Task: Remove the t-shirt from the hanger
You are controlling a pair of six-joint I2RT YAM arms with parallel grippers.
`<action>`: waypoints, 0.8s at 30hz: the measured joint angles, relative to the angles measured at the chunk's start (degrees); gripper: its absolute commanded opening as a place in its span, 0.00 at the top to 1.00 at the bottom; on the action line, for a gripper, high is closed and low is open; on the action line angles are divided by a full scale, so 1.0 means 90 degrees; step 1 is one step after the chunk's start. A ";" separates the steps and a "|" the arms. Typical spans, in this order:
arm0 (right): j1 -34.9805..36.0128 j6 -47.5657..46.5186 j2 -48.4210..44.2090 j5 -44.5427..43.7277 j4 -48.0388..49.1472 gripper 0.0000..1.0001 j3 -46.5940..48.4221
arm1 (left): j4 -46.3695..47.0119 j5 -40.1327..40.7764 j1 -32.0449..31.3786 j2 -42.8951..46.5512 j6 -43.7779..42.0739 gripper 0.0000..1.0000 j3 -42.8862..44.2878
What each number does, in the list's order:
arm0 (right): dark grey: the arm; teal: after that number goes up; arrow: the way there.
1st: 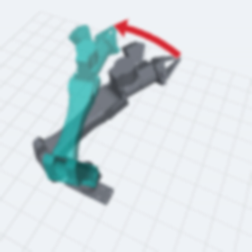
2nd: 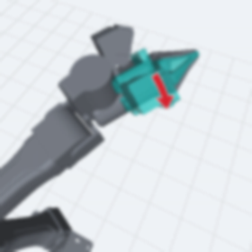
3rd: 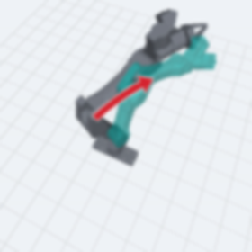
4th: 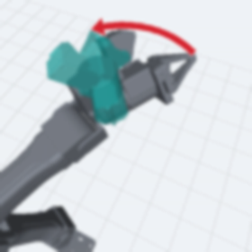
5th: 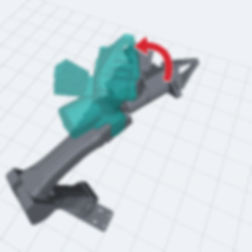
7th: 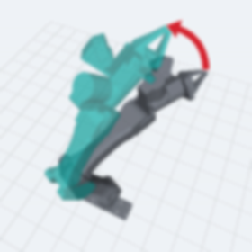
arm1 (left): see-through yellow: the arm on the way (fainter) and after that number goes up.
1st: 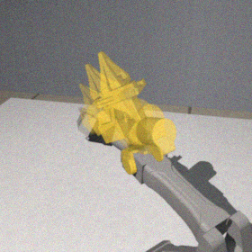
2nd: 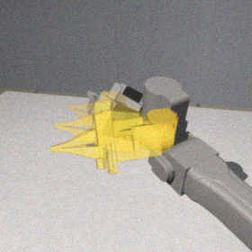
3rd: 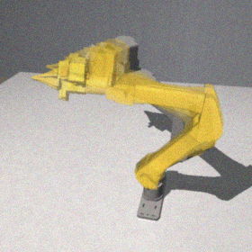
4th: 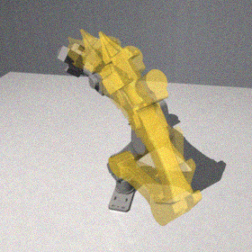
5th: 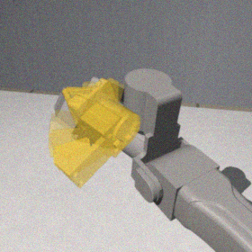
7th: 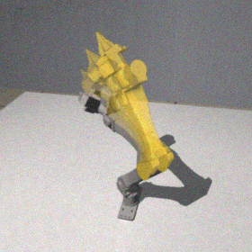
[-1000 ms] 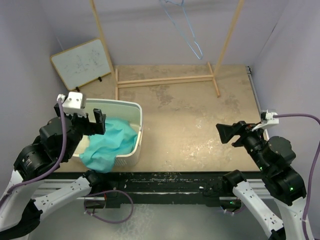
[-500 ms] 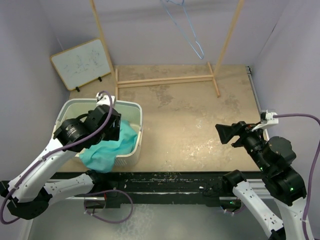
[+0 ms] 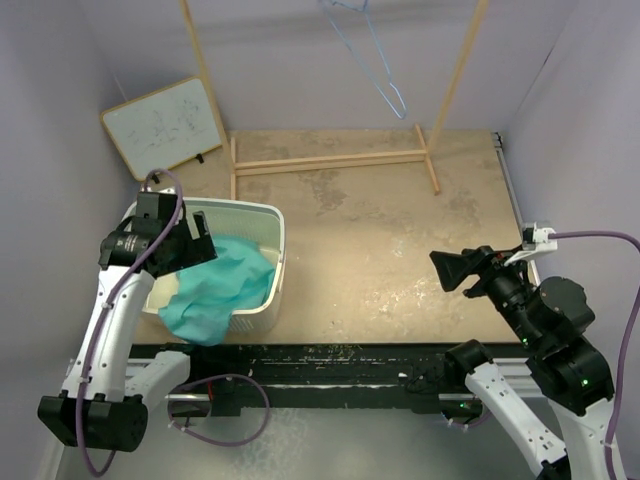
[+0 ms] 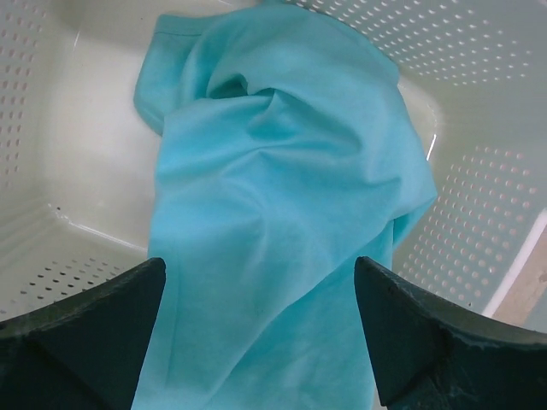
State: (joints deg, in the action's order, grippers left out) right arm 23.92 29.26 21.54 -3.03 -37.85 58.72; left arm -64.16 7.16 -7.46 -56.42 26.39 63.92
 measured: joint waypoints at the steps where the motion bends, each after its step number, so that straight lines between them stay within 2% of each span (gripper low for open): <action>1: -0.0005 0.0002 -0.0024 0.0000 -0.0002 0.18 0.0000 | 0.0073 -0.0221 0.0223 -0.0019 -0.0083 0.13 -0.0051; 3: -0.0010 0.0005 -0.0046 -0.0005 -0.0002 0.17 0.0002 | 0.0240 -0.0673 0.0466 -0.0066 -0.0199 0.14 -0.0228; 7: -0.0022 0.0007 -0.0143 -0.0044 -0.0019 0.17 0.0002 | 0.0316 -0.1345 0.0510 -0.0107 -0.0223 0.14 -0.0656; 12: -0.0029 0.0015 -0.0226 -0.0046 -0.0073 0.17 0.0002 | 0.0272 -0.1622 0.0527 0.0032 -0.0219 0.16 -0.0797; 17: -0.0029 0.0015 -0.0236 -0.0041 -0.0092 0.17 0.0002 | 0.0206 -0.1712 0.0532 0.0121 -0.0216 0.22 -0.0993; 20: -0.0029 0.0022 -0.0253 -0.0015 -0.0090 0.16 0.0002 | 0.0204 -0.1814 0.0532 -0.0019 -0.0214 0.37 -0.1056; 24: -0.0029 0.0056 -0.0364 0.0138 -0.0036 0.16 -0.0044 | 0.0199 -0.1999 0.0529 -0.0231 -0.0238 0.65 -0.1117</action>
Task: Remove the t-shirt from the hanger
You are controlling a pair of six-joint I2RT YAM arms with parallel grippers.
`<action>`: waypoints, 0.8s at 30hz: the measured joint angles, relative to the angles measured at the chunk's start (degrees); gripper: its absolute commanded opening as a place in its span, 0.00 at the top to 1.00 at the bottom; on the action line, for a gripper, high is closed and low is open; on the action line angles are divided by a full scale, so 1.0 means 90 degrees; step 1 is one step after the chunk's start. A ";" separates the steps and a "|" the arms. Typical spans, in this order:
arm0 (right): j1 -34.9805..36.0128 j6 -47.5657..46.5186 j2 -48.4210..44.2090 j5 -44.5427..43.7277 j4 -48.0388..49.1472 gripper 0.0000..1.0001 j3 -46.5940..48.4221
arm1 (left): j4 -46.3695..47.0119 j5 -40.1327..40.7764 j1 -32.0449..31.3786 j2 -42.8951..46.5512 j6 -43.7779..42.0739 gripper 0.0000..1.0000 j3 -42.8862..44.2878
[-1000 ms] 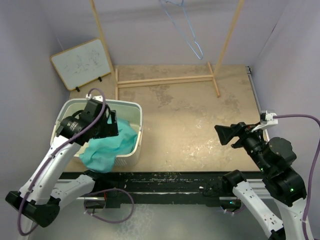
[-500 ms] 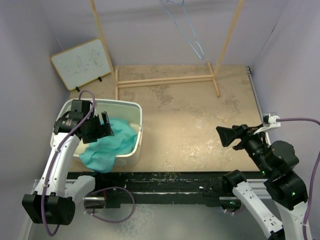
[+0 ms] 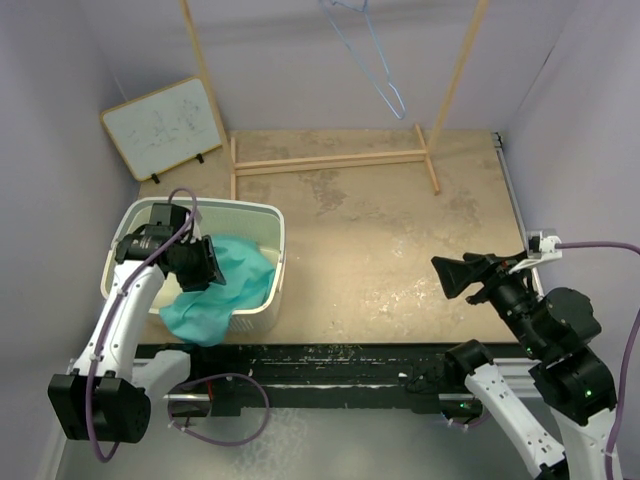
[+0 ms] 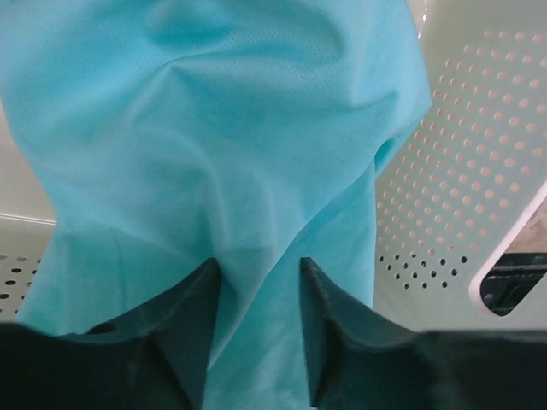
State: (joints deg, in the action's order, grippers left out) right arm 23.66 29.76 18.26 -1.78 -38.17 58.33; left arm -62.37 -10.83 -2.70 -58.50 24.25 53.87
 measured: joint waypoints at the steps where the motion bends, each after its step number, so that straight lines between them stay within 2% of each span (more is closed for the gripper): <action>1: -0.0002 0.0012 -0.0036 0.0017 0.0017 0.16 -0.0022 | 0.0000 -0.0034 0.0002 -0.0044 0.0007 0.72 -0.0010; 4: -0.0007 0.0049 -0.0160 0.0136 0.0036 0.14 -0.0097 | -0.0027 -0.0134 0.0002 -0.0168 0.0005 0.96 -0.0034; 5: -0.0007 0.0061 -0.0194 0.0163 0.0039 0.14 -0.0112 | -0.0041 -0.0158 0.0002 -0.0180 0.0010 1.00 -0.0034; 10: -0.0007 0.0070 -0.0359 0.0170 0.0036 0.14 -0.0126 | -0.0389 -0.0170 0.0000 -0.0221 -0.0012 1.00 0.0313; 16: -0.0007 0.0078 -0.0568 0.0170 0.0080 0.14 -0.0231 | -0.0668 -0.0134 0.0002 -0.0527 -0.0002 1.00 0.2409; 23: -0.0007 0.0087 -0.0576 0.0172 0.0078 0.14 -0.0328 | -0.0403 0.0265 0.0002 -0.0729 0.0024 1.00 0.3517; 24: -0.0007 0.0087 -0.0573 0.0170 0.0078 0.14 -0.0328 | -0.0325 0.0389 0.0002 -0.0804 0.0022 0.87 0.3585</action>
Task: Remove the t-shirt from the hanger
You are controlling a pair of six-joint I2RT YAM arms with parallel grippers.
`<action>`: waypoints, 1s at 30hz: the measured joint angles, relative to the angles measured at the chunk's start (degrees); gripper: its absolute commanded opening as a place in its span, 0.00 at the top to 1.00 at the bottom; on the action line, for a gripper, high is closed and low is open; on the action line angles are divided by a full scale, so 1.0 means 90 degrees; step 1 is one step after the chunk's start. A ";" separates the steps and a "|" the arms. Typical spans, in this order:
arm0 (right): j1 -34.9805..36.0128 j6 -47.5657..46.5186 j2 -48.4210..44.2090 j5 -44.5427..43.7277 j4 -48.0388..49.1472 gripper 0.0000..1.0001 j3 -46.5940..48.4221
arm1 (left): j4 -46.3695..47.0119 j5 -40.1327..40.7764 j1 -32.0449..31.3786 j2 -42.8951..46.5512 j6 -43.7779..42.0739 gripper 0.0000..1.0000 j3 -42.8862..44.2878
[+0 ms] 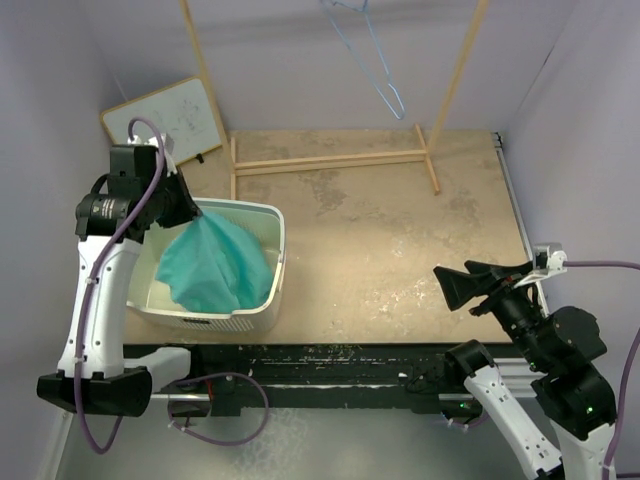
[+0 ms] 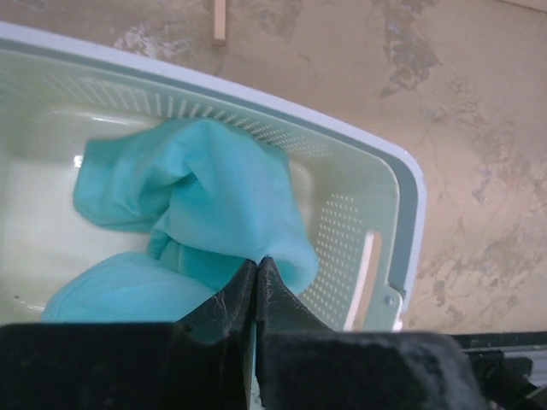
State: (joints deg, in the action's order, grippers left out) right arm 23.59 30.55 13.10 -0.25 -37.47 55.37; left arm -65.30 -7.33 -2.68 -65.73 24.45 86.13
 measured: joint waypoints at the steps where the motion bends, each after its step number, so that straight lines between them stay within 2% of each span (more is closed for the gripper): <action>1: 0.0000 0.0000 0.0002 0.0002 0.0000 0.14 0.0000 | 0.0068 0.0097 0.0000 -0.0073 -0.0002 0.63 0.0032; 3: 0.0000 0.0000 0.0015 0.0000 -0.0002 0.14 0.0000 | 0.0231 0.0301 0.0000 -0.0265 -0.0073 0.29 0.0027; 4: 0.0000 0.0000 0.0019 -0.0002 -0.0002 0.14 0.0000 | 0.0313 0.0323 0.0000 -0.0330 -0.0085 0.06 -0.0007; 5: -0.0002 0.0000 0.0032 -0.0007 -0.0002 0.14 0.0000 | 0.0474 0.0333 0.0000 -0.0367 -0.0146 0.00 -0.0119; 8: -0.0005 0.0000 0.0044 -0.0024 -0.0019 0.14 0.0000 | 0.0838 0.0160 0.0005 -0.0243 -0.0294 0.01 -0.0612; 11: -0.0005 0.0000 0.0087 -0.0027 -0.0073 0.13 0.0063 | 0.1287 -0.0189 0.0005 0.0296 -0.0437 0.01 -0.1212; 17: -0.0017 -0.0005 0.0476 -0.0148 -0.0100 0.13 0.0168 | 0.2246 -0.0668 0.0002 0.2234 -0.0746 0.01 -0.2208; 21: 0.0019 -0.0061 0.1654 -0.0165 -0.0102 0.14 0.0325 | 0.2701 -0.0573 0.0005 0.3293 -0.0891 0.01 -0.2793; 26: 0.0044 -0.0168 0.3123 -0.0202 -0.0148 0.14 0.0393 | 0.2812 -0.0279 0.0002 0.3900 -0.0889 0.01 -0.3434; 30: 0.0044 -0.0192 0.3344 -0.0362 -0.0129 0.14 0.0393 | 0.2742 -0.0041 0.0002 0.4087 -0.0886 0.01 -0.3667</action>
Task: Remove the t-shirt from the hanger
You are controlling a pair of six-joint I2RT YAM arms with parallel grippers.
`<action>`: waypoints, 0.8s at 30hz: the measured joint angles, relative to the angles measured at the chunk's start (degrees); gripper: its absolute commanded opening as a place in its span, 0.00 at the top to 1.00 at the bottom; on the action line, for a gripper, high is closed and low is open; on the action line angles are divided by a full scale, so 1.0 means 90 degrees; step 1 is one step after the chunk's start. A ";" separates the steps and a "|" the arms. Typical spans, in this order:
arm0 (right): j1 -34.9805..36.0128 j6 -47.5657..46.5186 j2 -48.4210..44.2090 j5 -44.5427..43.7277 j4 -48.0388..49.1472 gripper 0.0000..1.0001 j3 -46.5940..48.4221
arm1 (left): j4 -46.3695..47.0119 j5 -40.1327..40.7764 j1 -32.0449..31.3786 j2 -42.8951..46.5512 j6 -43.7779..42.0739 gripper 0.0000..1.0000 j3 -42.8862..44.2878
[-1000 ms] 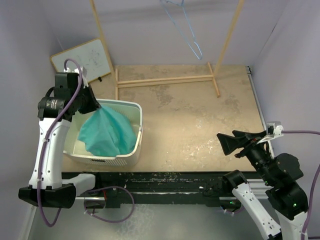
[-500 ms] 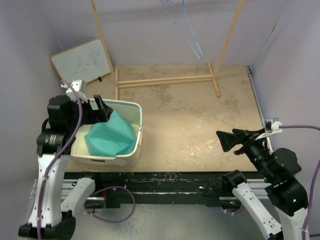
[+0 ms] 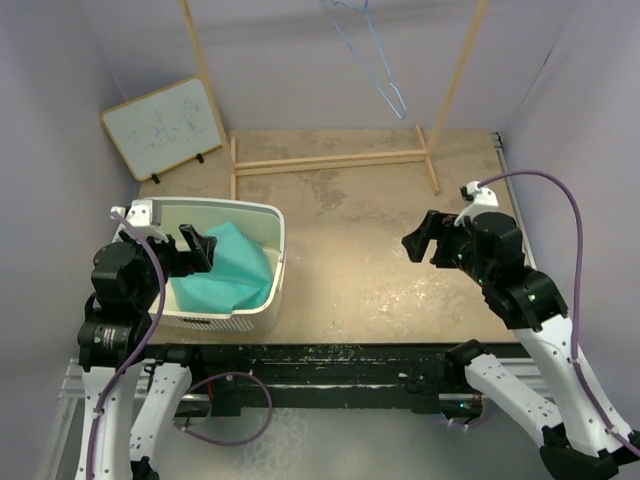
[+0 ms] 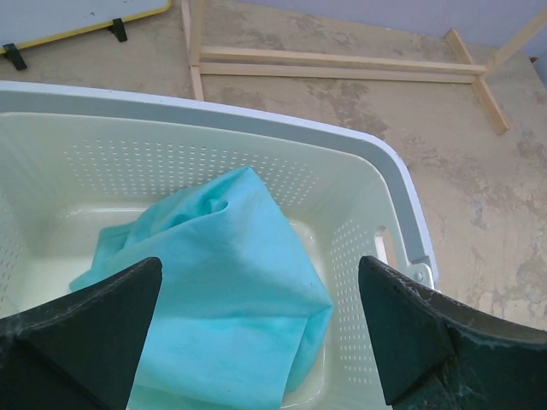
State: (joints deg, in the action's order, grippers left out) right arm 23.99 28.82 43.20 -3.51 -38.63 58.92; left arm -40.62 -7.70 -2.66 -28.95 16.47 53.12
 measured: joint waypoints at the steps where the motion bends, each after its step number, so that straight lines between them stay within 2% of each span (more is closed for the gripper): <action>1: 0.0000 -0.0002 -0.0083 -0.0032 0.0036 0.14 0.0000 | 0.0029 0.0032 0.0000 0.0015 0.0000 0.01 -0.0015; 7: 0.0000 0.0012 -0.0554 -0.0318 0.0423 0.14 -0.0005 | 0.0087 0.0049 0.0000 0.0061 0.0051 0.01 -0.0061; 15: 0.0000 0.0029 -0.0435 -0.0721 0.0721 0.15 -0.0471 | 0.0090 0.0049 0.0000 0.0070 0.0053 0.01 -0.0063; 19: 0.0000 0.0017 -0.0384 -0.0862 0.0831 0.19 -0.0624 | 0.0095 0.0049 0.0000 0.0061 0.0053 0.01 -0.0073; 24: 0.0000 -0.0036 -0.0619 -0.0857 0.1088 0.18 -0.0855 | 0.0126 0.0049 0.0000 0.0046 0.0053 0.01 -0.0117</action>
State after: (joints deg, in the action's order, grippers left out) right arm 23.99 28.49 37.63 -11.22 -28.84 51.22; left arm -39.48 -7.27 -2.66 -28.53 16.95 52.07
